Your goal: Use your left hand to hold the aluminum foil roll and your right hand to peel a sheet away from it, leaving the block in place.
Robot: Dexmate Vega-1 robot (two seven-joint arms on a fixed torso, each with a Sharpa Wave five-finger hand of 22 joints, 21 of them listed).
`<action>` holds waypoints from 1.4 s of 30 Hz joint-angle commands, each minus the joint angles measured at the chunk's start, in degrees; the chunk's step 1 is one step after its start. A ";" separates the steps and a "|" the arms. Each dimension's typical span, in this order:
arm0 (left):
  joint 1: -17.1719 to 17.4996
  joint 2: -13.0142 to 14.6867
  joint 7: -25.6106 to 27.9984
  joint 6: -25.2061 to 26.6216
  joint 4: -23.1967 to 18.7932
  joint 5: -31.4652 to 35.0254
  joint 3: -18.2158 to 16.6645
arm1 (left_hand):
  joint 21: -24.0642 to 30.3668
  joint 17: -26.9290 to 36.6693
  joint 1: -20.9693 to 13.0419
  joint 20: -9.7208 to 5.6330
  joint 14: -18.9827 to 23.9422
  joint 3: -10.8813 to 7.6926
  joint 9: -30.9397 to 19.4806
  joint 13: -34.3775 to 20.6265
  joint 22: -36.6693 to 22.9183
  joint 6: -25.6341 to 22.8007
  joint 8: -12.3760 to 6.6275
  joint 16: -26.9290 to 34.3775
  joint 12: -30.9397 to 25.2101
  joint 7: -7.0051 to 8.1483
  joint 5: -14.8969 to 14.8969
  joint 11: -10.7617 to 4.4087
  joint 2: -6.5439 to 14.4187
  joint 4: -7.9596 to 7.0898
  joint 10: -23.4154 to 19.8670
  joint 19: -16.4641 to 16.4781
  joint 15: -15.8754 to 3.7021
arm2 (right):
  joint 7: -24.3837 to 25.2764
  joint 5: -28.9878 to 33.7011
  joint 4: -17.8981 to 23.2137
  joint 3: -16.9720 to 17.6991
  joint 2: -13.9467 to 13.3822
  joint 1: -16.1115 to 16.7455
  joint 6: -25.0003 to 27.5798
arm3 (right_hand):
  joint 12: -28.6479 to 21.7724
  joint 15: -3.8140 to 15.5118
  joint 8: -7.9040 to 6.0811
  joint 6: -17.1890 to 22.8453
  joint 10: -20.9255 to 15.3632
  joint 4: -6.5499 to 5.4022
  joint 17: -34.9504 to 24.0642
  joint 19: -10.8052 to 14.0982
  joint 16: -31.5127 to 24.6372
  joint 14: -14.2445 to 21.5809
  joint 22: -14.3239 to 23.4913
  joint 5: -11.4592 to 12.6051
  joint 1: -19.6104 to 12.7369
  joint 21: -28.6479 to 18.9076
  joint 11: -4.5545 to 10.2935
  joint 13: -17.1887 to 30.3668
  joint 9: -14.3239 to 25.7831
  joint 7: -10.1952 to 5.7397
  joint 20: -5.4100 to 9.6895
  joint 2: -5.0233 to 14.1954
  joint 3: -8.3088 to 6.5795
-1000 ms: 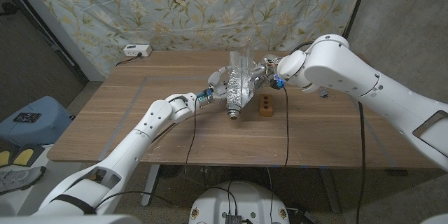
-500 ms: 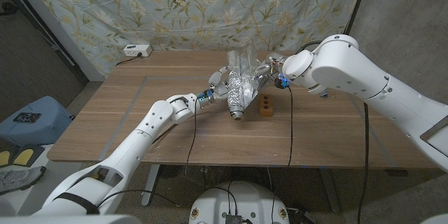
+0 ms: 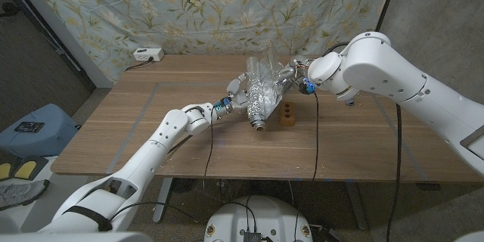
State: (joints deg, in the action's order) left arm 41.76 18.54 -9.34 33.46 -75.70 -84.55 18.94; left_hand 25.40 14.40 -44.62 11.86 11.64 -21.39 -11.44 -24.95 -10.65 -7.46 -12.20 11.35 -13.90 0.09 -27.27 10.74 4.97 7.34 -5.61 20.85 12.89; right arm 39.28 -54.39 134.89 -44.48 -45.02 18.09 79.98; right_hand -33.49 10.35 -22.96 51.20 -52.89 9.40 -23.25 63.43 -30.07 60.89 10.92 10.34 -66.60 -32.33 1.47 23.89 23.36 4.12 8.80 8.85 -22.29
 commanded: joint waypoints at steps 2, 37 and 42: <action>-0.73 -0.84 -0.21 1.63 2.25 -0.51 -0.65 | -0.05 -0.05 -0.02 0.09 0.05 0.21 -0.04 -0.07 -0.18 -0.71 0.10 0.06 0.31 -0.27 0.43 -0.27 0.29 0.09 -0.04 0.52 -0.07 | 4.62 -6.01 -1.73 -1.19 -0.79 -2.58 0.00 | -0.36 0.42 0.01 0.66 -0.49 0.09 -0.39 0.19 0.06 0.54 0.05 0.04 -0.78 -0.48 -0.04 0.14 0.39 0.24 0.25 0.19 0.07; -0.73 -3.03 -0.04 3.40 3.51 -1.07 -1.18 | -0.43 -1.12 0.02 0.08 0.46 0.54 0.24 0.63 -0.12 -1.60 0.34 0.12 0.41 -0.32 1.50 -0.42 0.85 0.61 -0.22 0.87 -0.13 | 18.01 -22.43 -2.32 -1.69 -5.71 -6.57 0.00 | -0.64 0.24 0.66 0.74 -0.59 0.01 -1.23 -0.07 0.48 1.25 -0.06 0.10 -1.87 -2.09 -0.25 0.63 1.05 0.65 0.37 0.21 0.38; -0.67 -3.22 -0.08 3.90 3.83 -1.63 -1.35 | -0.46 -1.26 0.05 0.06 0.45 0.58 0.26 0.72 -0.11 -1.73 0.35 0.08 0.42 -0.24 1.60 -0.53 0.79 0.69 -0.24 0.97 -0.18 | 19.98 -24.73 -2.58 -2.18 -5.96 -7.47 0.00 | -0.71 0.41 0.71 0.79 -0.65 0.13 -1.47 -0.07 0.47 1.43 -0.08 0.13 -2.20 -2.37 -0.32 0.74 1.22 0.83 0.39 0.18 0.36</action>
State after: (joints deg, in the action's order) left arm 40.79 15.87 -9.54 36.55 -72.31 -85.16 17.89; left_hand 25.19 13.03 -44.32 11.87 11.87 -20.92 -11.19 -24.15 -10.66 -8.60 -11.86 11.35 -13.48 0.00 -25.84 10.53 5.27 7.81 -5.83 21.29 12.68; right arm 54.44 -73.52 132.61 -46.21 -50.00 11.98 79.98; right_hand -33.91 10.50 -22.12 51.40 -53.17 9.56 -24.50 63.19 -29.85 61.92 10.65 10.11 -68.05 -34.33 1.15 24.40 24.32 4.33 9.02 9.23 -22.11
